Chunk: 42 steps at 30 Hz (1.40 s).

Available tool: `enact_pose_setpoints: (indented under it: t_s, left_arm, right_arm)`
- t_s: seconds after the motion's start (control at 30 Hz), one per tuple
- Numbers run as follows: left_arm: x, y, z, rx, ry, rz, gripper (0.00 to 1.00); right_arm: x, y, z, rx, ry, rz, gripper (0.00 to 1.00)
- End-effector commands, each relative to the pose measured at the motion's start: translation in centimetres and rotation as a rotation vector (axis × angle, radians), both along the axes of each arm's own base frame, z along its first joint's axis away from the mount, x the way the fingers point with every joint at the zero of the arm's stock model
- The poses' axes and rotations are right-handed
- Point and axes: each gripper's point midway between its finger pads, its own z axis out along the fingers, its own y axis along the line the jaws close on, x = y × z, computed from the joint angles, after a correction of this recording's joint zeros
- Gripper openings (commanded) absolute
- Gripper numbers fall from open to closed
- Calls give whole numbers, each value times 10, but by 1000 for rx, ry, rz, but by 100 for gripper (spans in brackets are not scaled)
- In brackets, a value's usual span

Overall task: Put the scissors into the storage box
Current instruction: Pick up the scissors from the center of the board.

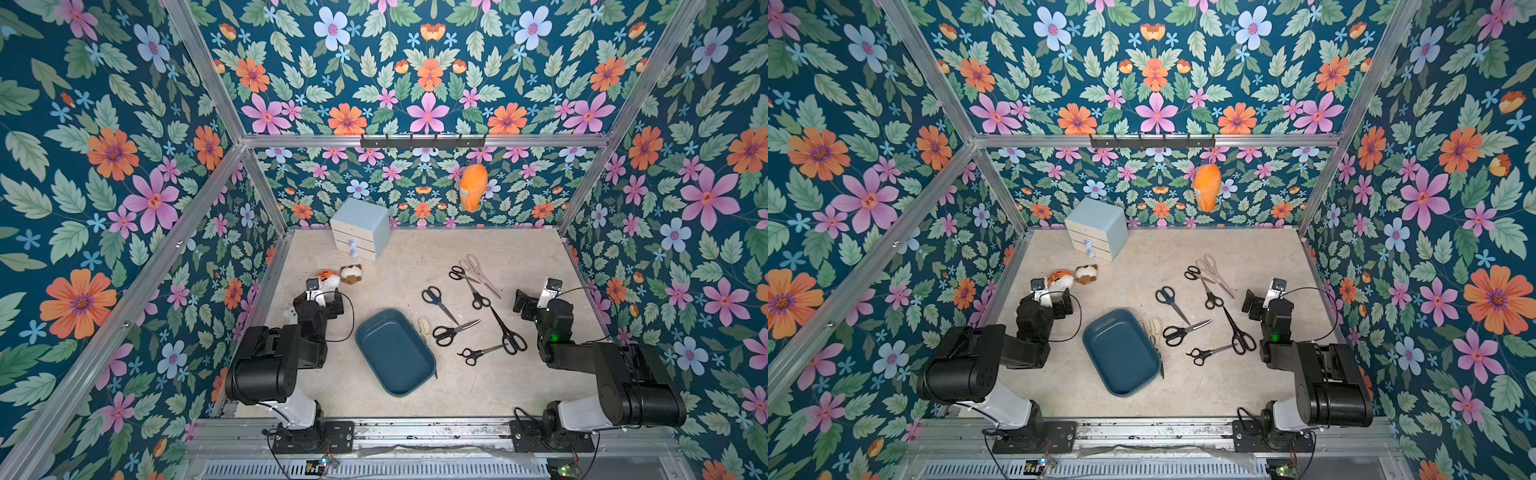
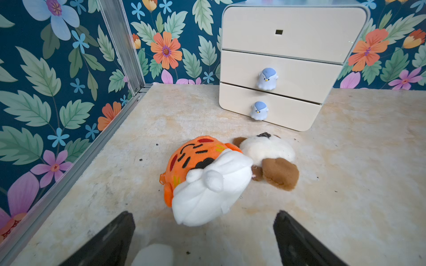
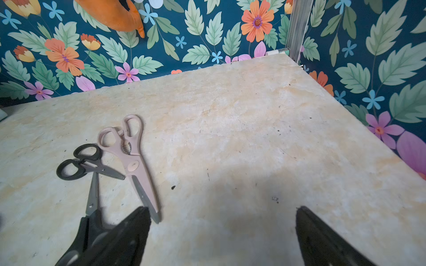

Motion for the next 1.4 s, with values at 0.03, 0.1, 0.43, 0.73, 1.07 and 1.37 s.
enact_pose_setpoints:
  t_s: [0.03,0.1,0.43,0.73,1.07,1.37]
  left_arm:
    - [2,0,7,-6,-27,-3,99]
    - [2,0,6,-6,-26,-2,99]
    - [1,-1,7,-8,-28,-4,99]
    - [2,-1,6,-8,-25,-5,99]
    - [9,3,36,7,20,42,99]
    - [38,-18,88,-160,129,68,99]
  right_arm:
    - [2,-1,6,3,-25,-9,99]
    - [2,-1,6,3,-24,-8,99]
    - [2,-1,6,6,-23,-8,99]
    - [2,-1,6,4,-23,-9,99]
    - [-14,-15,42,10,-55,-97,94]
    - [-17,20,95,9,152,-61,80]
